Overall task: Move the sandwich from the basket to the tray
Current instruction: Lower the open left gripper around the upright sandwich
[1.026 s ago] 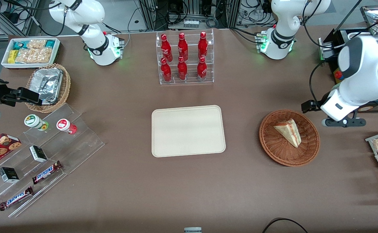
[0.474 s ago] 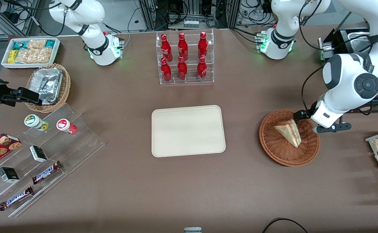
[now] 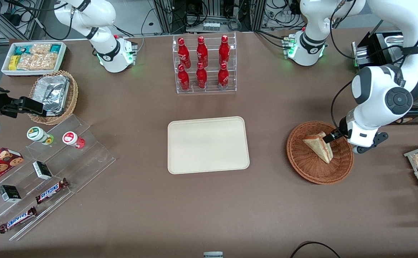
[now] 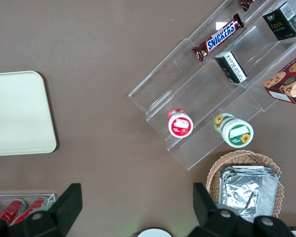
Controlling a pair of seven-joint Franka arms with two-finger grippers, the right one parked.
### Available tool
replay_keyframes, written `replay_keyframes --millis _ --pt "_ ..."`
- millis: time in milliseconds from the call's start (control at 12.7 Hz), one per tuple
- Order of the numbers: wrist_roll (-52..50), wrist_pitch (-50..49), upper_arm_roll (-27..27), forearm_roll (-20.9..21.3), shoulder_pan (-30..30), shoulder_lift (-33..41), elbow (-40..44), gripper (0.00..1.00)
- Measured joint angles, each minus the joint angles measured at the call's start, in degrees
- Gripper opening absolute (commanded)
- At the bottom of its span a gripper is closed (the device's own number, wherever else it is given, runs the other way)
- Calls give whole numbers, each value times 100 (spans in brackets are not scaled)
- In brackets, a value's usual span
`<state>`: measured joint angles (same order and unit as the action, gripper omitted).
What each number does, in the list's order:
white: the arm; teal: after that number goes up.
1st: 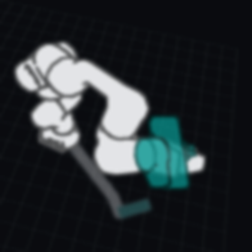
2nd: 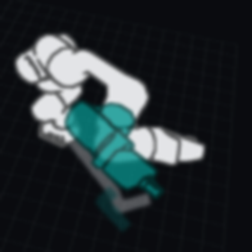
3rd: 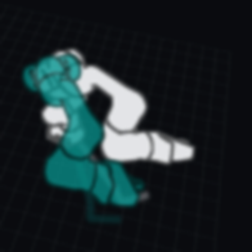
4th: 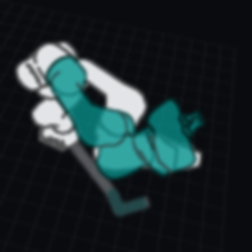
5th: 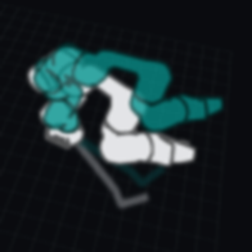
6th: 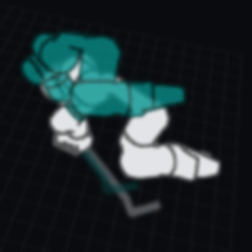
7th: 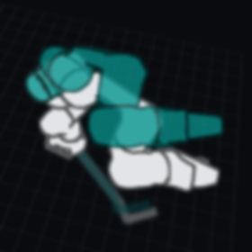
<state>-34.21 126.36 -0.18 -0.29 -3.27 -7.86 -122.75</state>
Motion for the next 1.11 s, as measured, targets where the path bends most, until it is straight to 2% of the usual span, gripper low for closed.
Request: replay_keyframes --millis 316,1105 --pt "-813 502 15 0 -153 -161 -190 100" --pt "-931 821 14 0 -171 -473 -287 100"
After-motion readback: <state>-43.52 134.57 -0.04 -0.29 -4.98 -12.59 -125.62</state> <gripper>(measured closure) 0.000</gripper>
